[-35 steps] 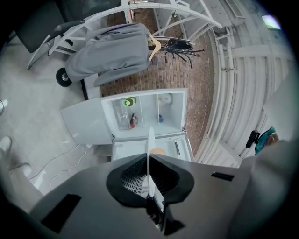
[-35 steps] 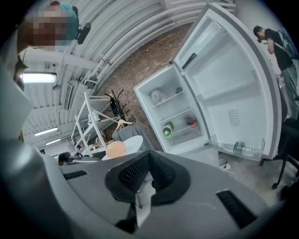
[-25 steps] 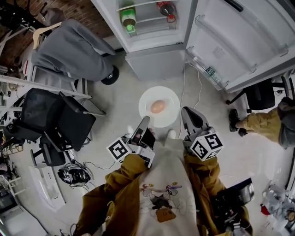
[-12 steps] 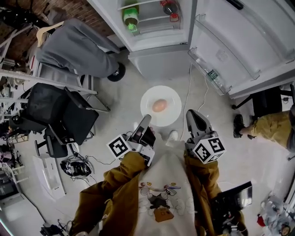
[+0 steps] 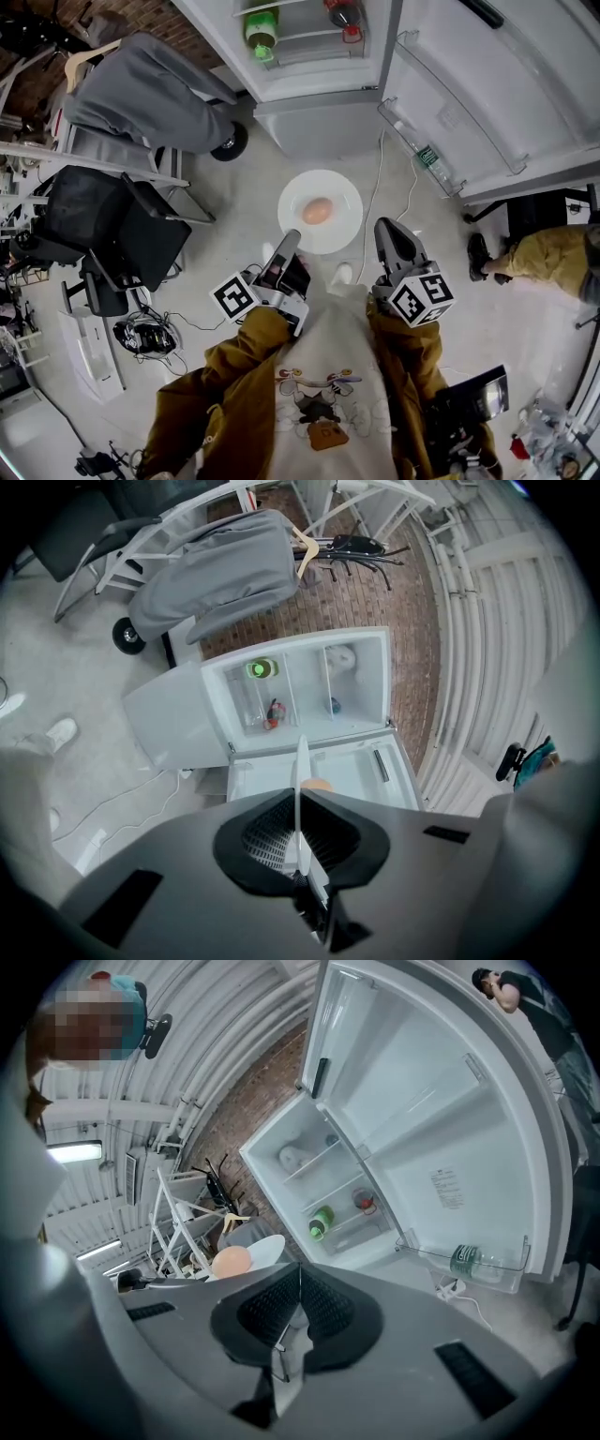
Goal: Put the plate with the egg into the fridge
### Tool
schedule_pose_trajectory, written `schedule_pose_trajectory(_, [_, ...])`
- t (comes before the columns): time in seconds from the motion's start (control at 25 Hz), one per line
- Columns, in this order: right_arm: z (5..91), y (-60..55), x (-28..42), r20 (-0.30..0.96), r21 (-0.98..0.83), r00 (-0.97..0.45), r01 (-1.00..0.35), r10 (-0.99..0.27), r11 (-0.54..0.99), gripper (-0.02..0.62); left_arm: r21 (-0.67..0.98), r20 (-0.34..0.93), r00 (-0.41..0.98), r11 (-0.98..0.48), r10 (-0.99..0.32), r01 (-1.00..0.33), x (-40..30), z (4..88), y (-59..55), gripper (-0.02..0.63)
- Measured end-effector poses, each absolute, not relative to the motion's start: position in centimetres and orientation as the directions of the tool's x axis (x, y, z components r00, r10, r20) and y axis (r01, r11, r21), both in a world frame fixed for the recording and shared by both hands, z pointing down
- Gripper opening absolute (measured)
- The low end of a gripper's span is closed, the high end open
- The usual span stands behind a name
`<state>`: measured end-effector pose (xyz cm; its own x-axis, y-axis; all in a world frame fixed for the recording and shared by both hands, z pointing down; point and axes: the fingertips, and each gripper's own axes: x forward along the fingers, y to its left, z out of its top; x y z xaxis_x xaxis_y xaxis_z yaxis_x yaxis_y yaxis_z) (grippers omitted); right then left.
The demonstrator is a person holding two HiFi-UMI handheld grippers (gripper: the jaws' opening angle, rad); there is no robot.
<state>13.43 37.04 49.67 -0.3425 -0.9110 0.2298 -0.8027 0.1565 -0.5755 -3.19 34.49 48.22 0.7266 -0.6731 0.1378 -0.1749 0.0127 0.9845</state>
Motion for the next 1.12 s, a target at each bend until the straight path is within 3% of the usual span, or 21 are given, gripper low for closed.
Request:
schedule_pose_trajectory(0.52, [50.0, 32.6, 13.7, 0.318, -0.535, -0.235, -0.844, -0.918, 0.031, 0.006, 0.997, 0.078, 0.803, 0.041, -0.591, -0.067, -1.4, 49.2, 27.3, 0.018])
schedule_pose_trajectory(1.12, [48.2, 17.9, 3.8, 0.297, -0.563, -0.208, -0.826, -0.932, 0.005, 0.006, 0.997, 0.019, 0.801, 0.075, -0.598, 0.032, -10.5, 49.9, 13.5, 0.018])
